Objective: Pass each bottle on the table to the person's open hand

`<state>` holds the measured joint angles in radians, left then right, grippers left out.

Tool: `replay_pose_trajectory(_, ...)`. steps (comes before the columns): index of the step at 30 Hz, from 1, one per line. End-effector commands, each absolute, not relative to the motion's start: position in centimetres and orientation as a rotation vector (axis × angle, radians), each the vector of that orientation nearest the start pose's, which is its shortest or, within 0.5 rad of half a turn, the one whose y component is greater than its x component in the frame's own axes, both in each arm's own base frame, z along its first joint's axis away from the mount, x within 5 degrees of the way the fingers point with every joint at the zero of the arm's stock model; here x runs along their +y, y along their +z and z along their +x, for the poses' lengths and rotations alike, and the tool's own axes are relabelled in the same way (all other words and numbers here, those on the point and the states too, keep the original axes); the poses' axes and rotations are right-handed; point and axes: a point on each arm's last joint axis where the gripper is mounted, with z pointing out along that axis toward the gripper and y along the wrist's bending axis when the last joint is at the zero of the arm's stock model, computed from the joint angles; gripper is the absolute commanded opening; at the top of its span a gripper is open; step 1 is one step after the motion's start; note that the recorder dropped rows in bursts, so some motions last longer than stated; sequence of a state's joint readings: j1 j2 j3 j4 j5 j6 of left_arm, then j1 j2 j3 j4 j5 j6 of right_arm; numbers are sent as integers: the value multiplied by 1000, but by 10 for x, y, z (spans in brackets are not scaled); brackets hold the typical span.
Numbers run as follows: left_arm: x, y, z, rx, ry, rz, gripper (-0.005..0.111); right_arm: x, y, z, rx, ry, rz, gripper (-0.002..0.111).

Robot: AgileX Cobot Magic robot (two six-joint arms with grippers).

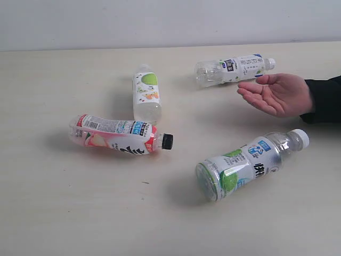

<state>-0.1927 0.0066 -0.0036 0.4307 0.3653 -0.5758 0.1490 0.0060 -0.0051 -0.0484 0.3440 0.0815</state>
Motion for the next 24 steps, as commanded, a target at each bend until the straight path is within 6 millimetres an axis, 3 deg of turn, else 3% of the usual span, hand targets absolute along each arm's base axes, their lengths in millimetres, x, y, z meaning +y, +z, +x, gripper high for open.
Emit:
replay_pose_trajectory(1, 3, 184, 54, 1811, -123, -77, 0, 6, 183, 53, 1821, 109, -88, 1)
replay_pose_trajectory(24, 3, 184, 54, 1811, -123, -77, 0, 6, 183, 53, 1821, 109, -88, 1)
